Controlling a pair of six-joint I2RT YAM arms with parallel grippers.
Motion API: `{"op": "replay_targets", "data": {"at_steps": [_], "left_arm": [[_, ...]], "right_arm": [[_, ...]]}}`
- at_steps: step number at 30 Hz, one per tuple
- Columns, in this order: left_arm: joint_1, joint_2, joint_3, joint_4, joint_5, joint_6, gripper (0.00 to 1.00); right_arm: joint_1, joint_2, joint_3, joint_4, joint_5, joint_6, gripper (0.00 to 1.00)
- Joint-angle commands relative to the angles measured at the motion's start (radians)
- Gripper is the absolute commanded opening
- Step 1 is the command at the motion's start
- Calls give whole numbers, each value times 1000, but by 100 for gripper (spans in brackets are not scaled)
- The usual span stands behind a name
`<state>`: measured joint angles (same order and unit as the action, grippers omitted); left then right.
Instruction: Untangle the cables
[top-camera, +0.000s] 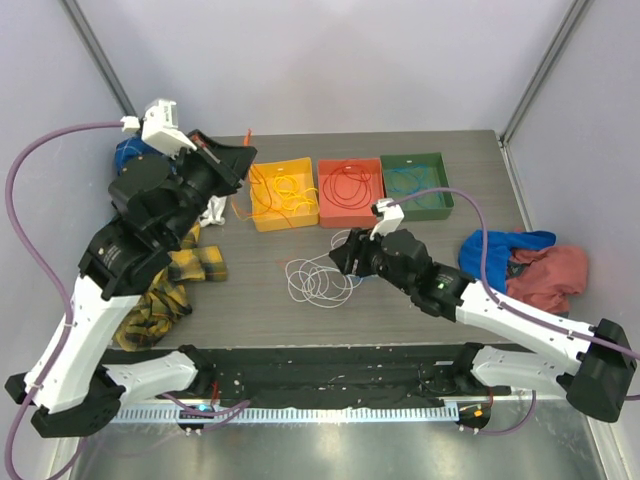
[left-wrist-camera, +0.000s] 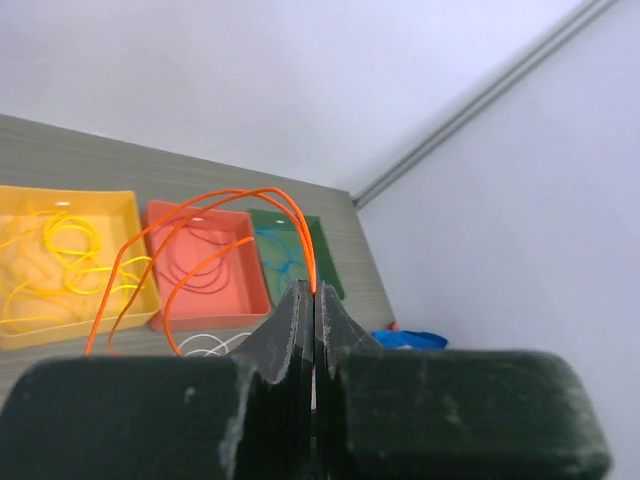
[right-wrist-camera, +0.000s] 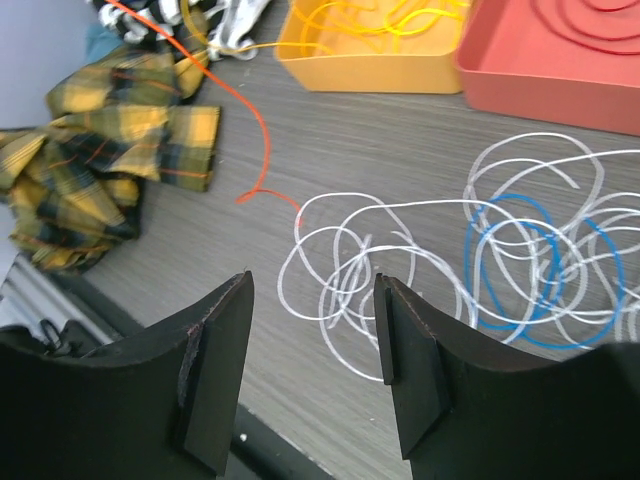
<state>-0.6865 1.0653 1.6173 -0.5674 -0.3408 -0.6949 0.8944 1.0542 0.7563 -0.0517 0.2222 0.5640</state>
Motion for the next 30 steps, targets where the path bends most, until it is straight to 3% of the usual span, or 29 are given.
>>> {"op": "replay_targets", "data": {"at_steps": [1,8,12,17,19,30], "left_arm": [[-2,-13,50,-43,124,-15,0],[-4,-169,-3,-273,126,-41,0],[-4,-234,-175,-384,76,-78,0],[-4,-289,-559,-275,16,-167,0],[-4,-281,-641,-179,11,-176,0],[-4,-58,-789,-58,-26,-201,0]], "right_arm": [[37,15,43,85,-37,11,59],[49,-74,25,58,65,-16,59],[51,-123,9,1,95,-35,59],[51,-177,-35,-14,109,-13,59],[49,-197,-55,-23,108,-7,59],[51,-234,-98,-36,124,-26,59]]}}
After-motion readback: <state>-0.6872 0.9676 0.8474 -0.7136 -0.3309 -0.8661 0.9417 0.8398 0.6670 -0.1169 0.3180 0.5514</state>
